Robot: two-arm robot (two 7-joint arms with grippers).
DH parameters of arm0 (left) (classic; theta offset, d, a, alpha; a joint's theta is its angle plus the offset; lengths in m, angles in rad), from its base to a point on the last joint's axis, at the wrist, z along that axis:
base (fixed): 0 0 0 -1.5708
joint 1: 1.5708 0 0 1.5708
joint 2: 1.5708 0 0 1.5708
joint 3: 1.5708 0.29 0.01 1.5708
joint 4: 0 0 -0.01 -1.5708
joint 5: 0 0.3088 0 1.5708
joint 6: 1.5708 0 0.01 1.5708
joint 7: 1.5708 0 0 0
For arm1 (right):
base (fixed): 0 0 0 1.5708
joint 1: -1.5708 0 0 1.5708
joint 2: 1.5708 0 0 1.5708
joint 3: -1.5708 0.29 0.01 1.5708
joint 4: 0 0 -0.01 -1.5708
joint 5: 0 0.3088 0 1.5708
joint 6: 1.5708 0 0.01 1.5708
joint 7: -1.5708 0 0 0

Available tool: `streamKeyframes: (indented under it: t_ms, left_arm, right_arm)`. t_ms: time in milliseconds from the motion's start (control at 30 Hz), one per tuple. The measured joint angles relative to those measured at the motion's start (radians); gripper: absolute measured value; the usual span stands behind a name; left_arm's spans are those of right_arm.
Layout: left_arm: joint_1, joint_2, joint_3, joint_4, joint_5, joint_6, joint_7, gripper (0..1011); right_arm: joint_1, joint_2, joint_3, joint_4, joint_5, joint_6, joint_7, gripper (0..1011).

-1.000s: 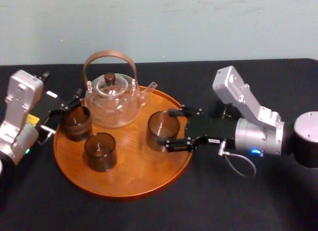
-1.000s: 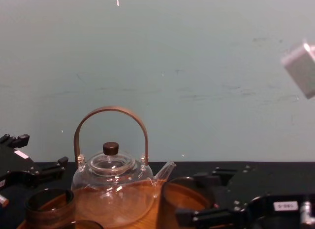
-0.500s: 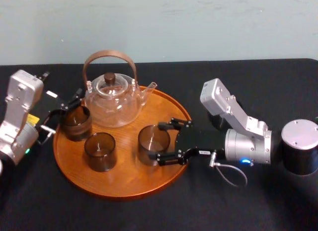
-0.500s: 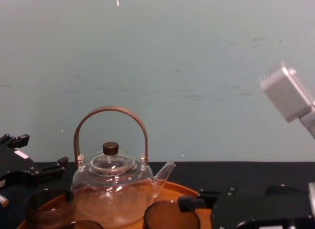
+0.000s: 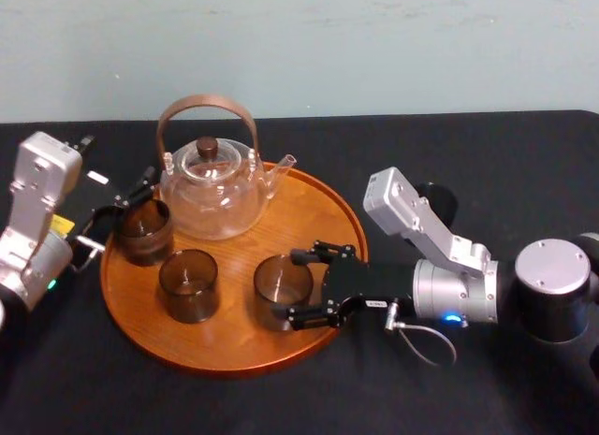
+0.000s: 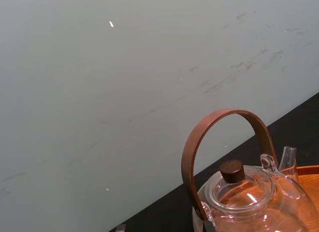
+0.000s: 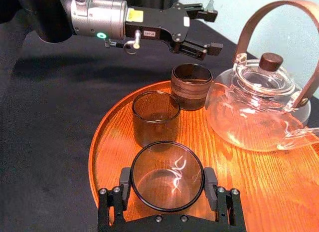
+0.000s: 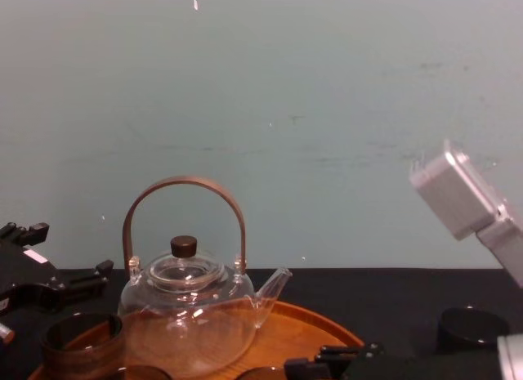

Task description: Pick up the glass from the table and place it on the tray.

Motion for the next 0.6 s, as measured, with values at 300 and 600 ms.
streamKeyframes:
  t_ms: [300, 600]
  left_arm:
    - [0.0, 0.0, 0.0, 0.0, 0.0, 0.0, 0.0, 1001]
    - [0.0, 0.0, 0.0, 0.0, 0.0, 0.0, 0.0, 1001]
  right_arm:
    - [0.0, -0.012, -0.01, 0.021, -0.012, -0.002, -0.008, 898]
    - [-0.002, -0.02, -0.014, 0.031, -0.031, -0.003, -0.026, 898]
